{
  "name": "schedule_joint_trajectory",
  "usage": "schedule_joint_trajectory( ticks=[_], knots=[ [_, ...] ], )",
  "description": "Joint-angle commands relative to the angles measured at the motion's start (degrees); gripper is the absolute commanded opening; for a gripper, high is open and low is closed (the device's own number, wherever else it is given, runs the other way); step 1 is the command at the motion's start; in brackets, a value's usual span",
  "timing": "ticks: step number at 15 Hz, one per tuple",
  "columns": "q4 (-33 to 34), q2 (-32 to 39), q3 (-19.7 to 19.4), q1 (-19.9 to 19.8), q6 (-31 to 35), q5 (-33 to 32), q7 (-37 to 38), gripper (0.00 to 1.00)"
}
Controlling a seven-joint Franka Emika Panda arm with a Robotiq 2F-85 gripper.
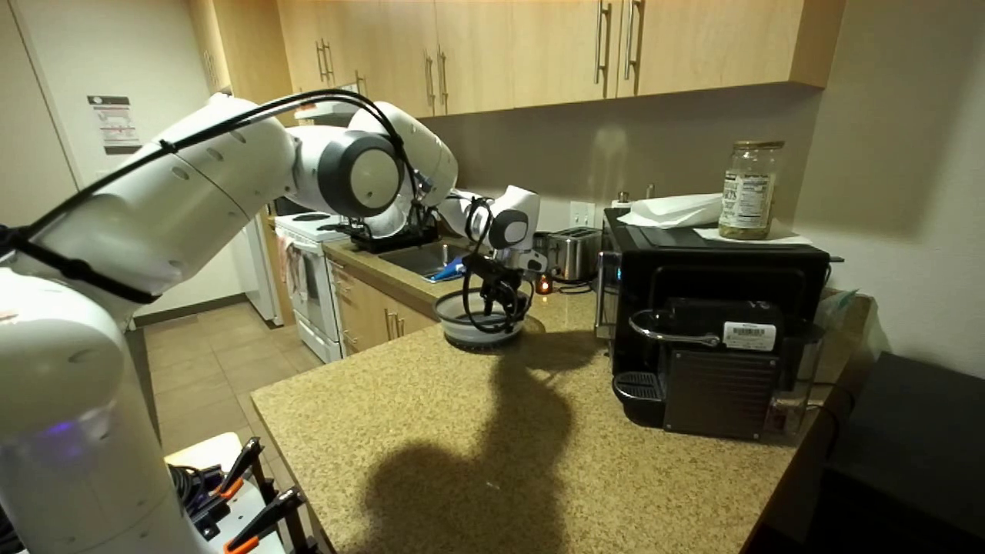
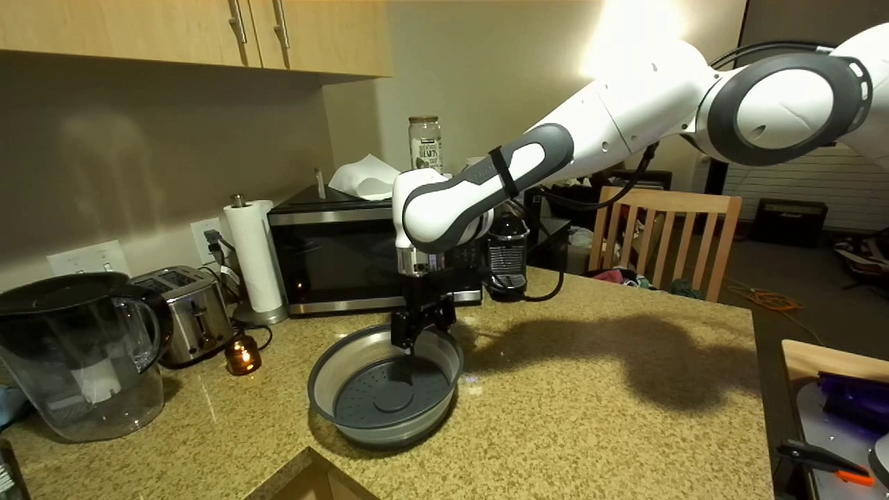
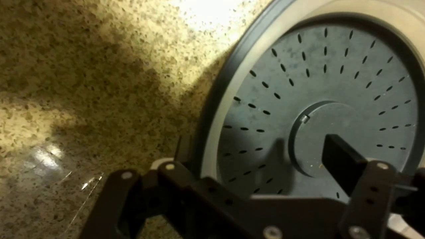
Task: Move the bowl
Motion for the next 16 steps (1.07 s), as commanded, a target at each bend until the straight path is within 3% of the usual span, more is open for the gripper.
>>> schedule_joint_trajectory(
  ticks=[1, 11, 14, 16],
  knots=[
    [2.4, 1.7, -0.1, 0.0, -0.5, 1.1, 0.1, 0.73],
    [3.2, 2.3, -0.1, -0.3, -1.0, 1.2, -0.1, 0.07],
    [3.3, 2.4, 0.0, -0.4, -1.2, 1.2, -0.1, 0.01],
    [3.5, 2.4, 0.0, -0.3, -1.3, 1.2, -0.2, 0.02]
  ],
)
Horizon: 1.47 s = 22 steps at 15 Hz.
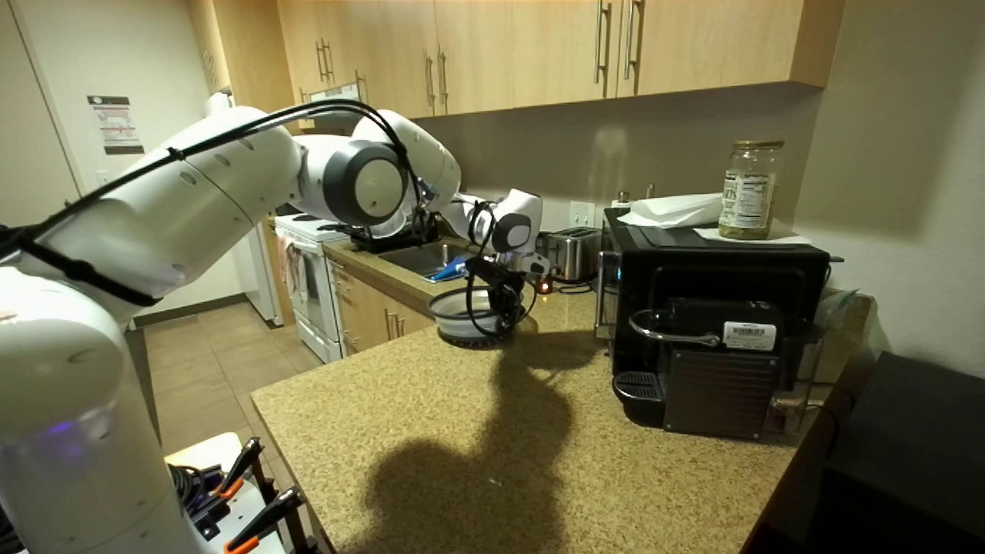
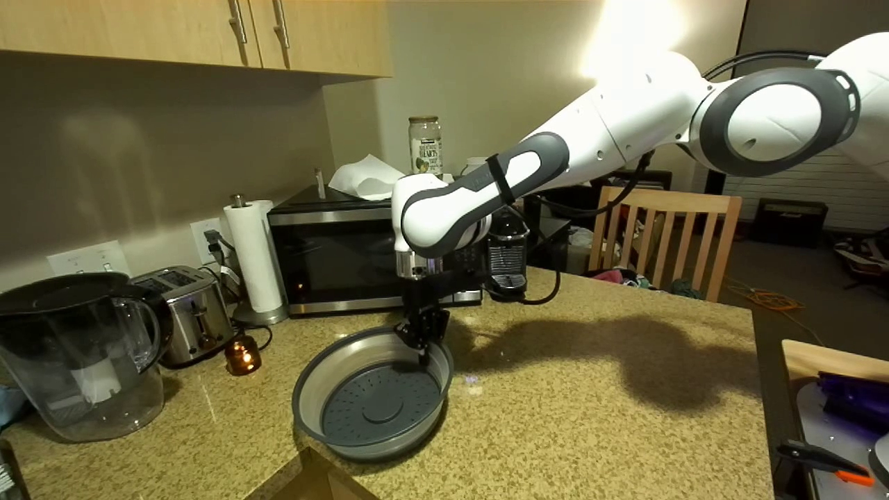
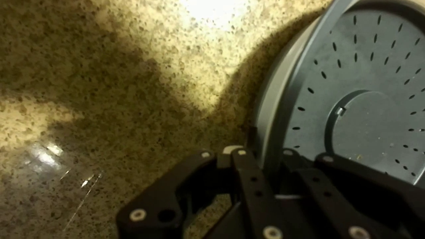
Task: Move the bowl
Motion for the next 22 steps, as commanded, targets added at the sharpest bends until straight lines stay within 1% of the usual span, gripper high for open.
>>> schedule_joint_trajectory(
  ticks=[1, 7, 17, 22],
  knots=[
    [1.1, 0.3, 0.1, -0.2, -1.3, 1.1, -0.2, 0.03],
    [0.3, -1.2, 0.4, -0.6, -2.6, 1.4, -0.6, 0.03],
    [-5.2, -9.8, -0.3, -3.4, -8.5, 1.7, -1.9, 0.03],
    [-8.0, -13.1, -0.9, -4.4, -9.7, 0.9, -3.4, 0.03]
  ],
)
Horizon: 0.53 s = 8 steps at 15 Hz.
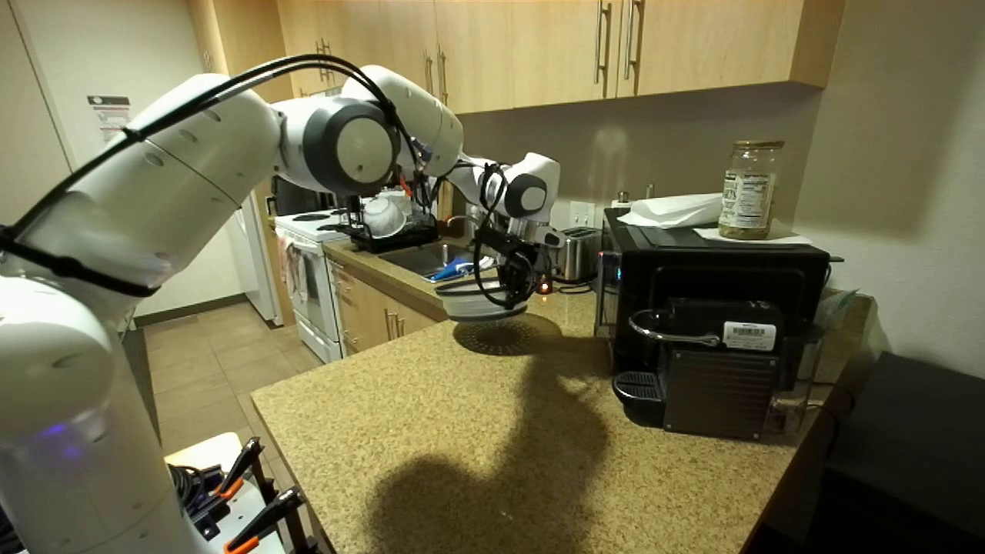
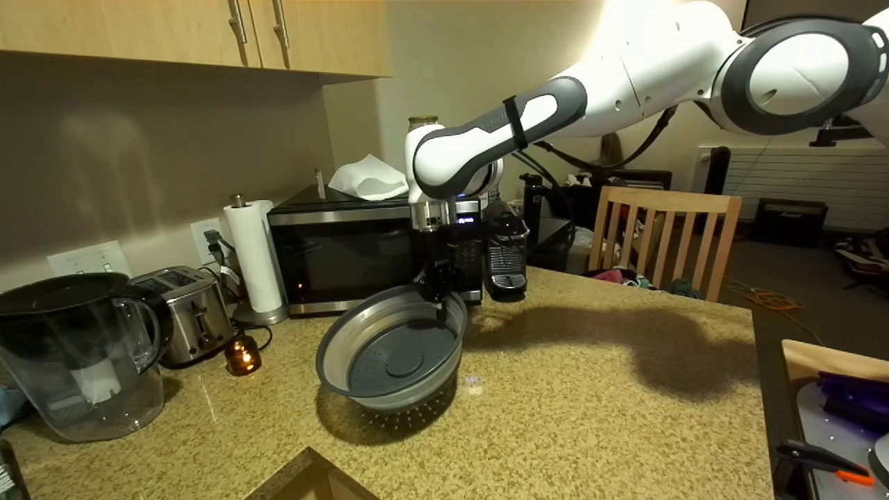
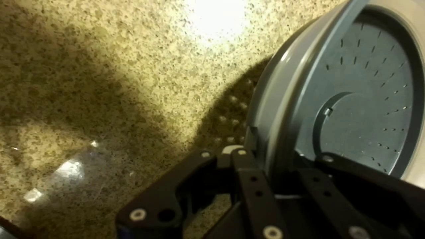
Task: Move the bowl
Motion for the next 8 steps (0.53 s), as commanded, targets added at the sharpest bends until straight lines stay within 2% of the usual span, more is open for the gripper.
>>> schedule_joint_trajectory(
  ticks=[1, 8],
  knots=[
    [-6.4, -5.5, -0.4, -1.2, -0.7, 0.9, -3.2, 0.03],
    [-15.6, -12.1, -1.1, -3.0, 0.3, 1.4, -6.4, 0.03]
  ],
)
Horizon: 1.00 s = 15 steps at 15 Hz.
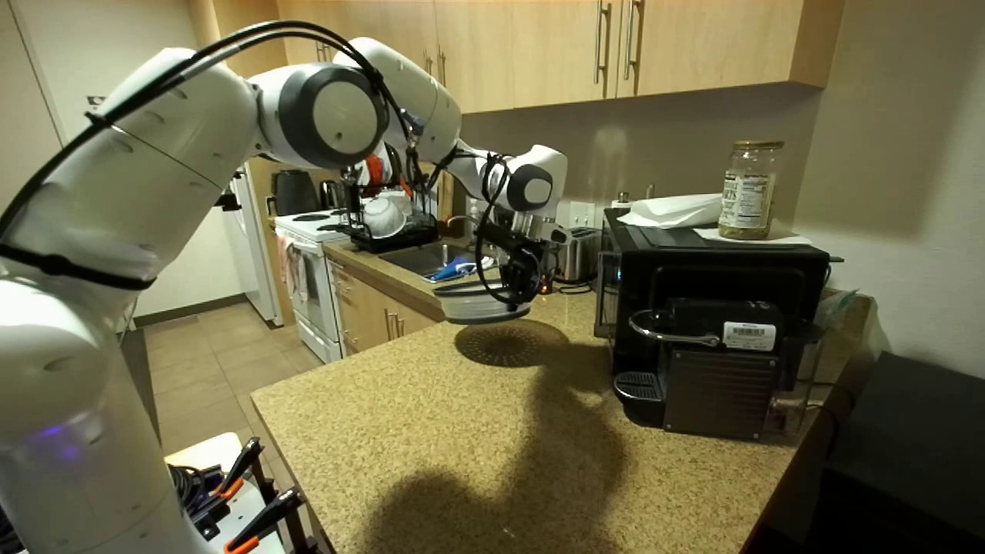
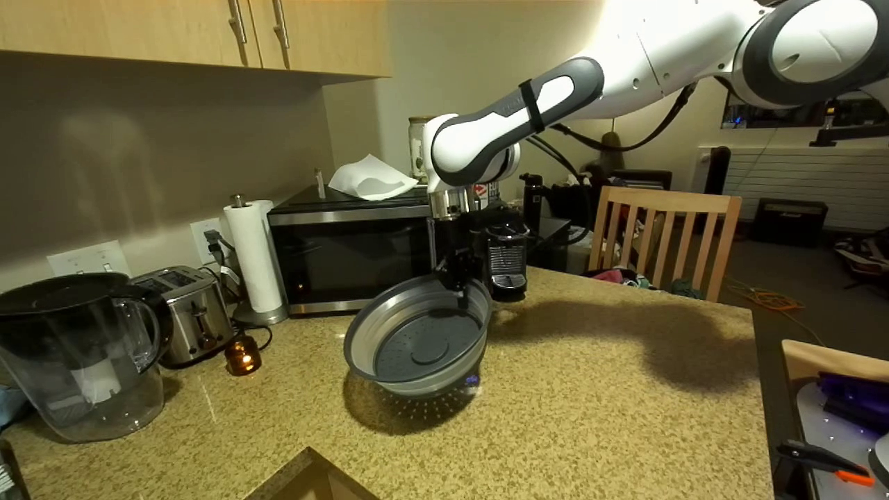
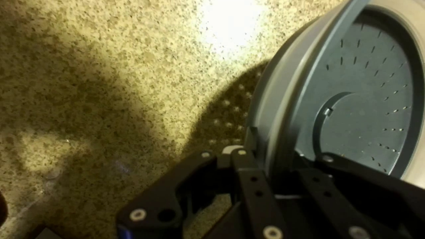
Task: Move the bowl
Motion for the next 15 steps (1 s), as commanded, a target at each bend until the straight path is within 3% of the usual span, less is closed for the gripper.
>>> schedule_joint_trajectory(
  ticks=[1, 15],
  knots=[
    [-9.0, -7.0, 0.0, -1.4, 0.8, 1.4, -3.0, 0.03],
    [-30.1, -21.4, 0.2, -3.3, 6.1, 5.2, -10.6, 0.03]
  ],
)
